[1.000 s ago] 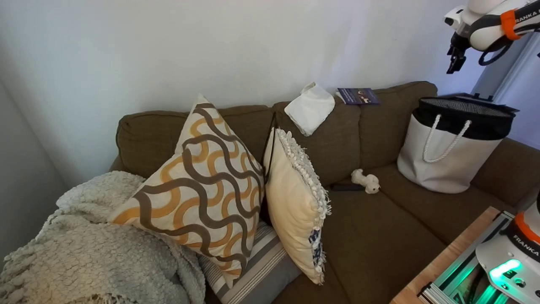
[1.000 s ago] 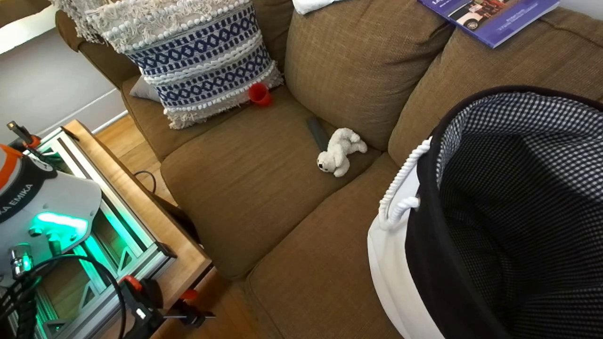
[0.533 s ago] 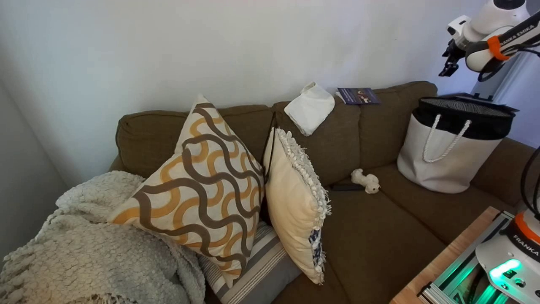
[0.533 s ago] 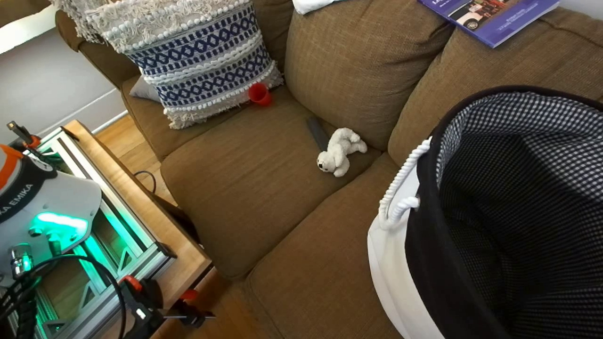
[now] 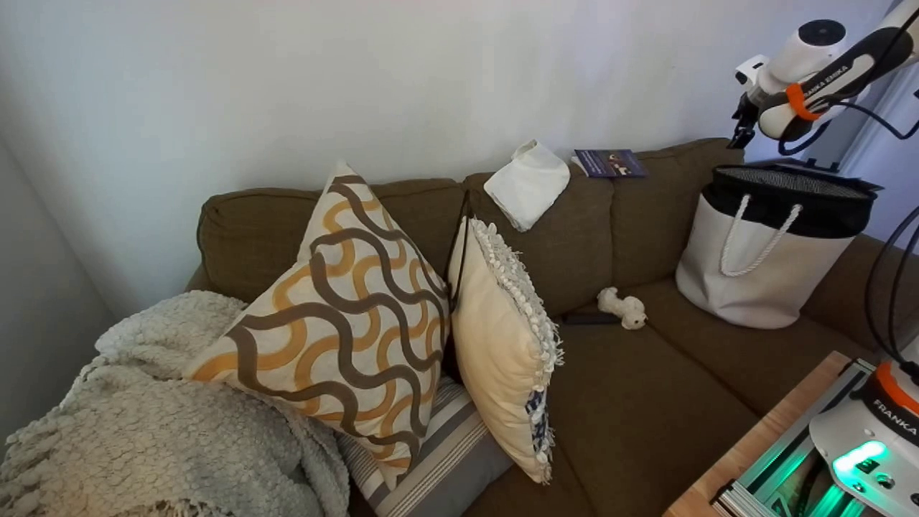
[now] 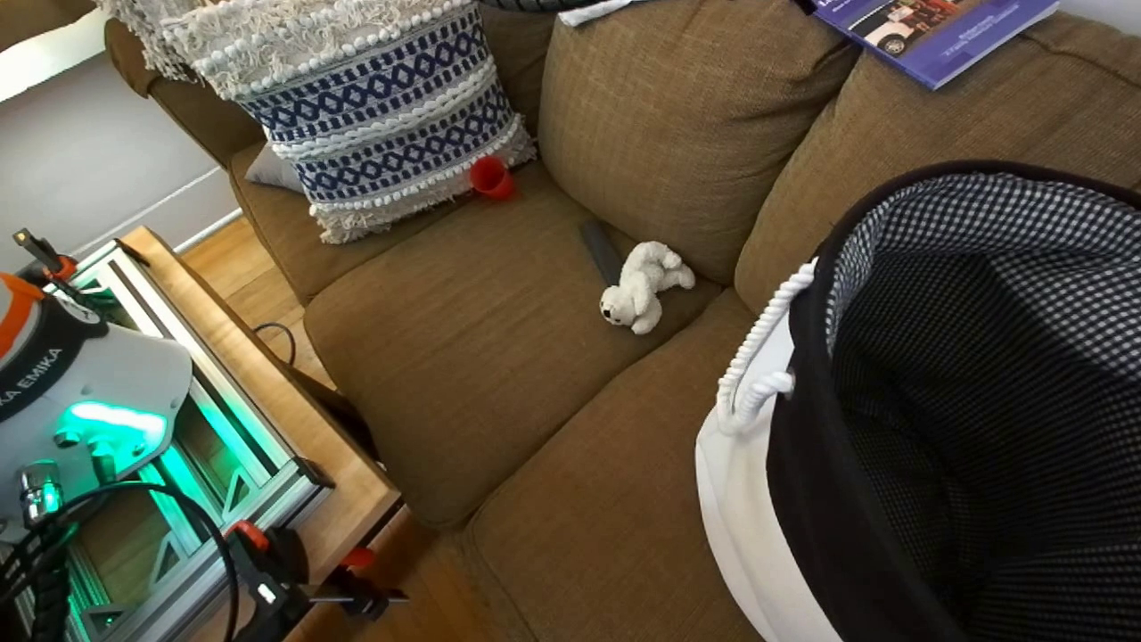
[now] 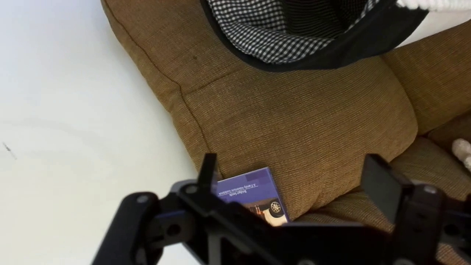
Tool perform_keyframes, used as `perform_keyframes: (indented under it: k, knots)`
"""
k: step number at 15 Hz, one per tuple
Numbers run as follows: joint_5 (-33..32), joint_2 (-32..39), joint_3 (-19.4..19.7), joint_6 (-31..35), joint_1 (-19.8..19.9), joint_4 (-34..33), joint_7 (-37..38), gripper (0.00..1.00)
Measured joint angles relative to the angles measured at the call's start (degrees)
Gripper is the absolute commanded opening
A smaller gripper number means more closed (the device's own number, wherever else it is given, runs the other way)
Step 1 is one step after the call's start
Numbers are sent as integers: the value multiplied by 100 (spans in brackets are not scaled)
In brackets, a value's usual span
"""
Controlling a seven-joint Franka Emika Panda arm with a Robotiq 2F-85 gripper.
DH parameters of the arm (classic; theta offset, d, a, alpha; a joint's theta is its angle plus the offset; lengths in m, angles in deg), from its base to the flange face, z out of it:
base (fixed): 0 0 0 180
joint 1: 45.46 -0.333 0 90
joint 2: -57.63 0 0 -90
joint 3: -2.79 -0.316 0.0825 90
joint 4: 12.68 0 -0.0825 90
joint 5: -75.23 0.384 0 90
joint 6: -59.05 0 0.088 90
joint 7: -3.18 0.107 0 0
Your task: Move the book from the backrest to the seat of the couch
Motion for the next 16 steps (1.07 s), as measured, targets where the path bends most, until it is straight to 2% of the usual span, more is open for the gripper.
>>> perform_keyframes:
  k: [3,6,8,12,13,16]
  knots:
    - [-36,13,-51,155,7,-20,-8,100]
    - [87,223,-277,772,98,-43,-274,100]
    - [355,548,-676,1104,388,-161,-563,100]
    - [611,1515,-2033,1225,1530,-947,-1206,100]
    - [609,1773,-2207,1145,1688,-1274,-1367,100]
    - [606,2319,-2269,909,1750,-2098,-1573,100]
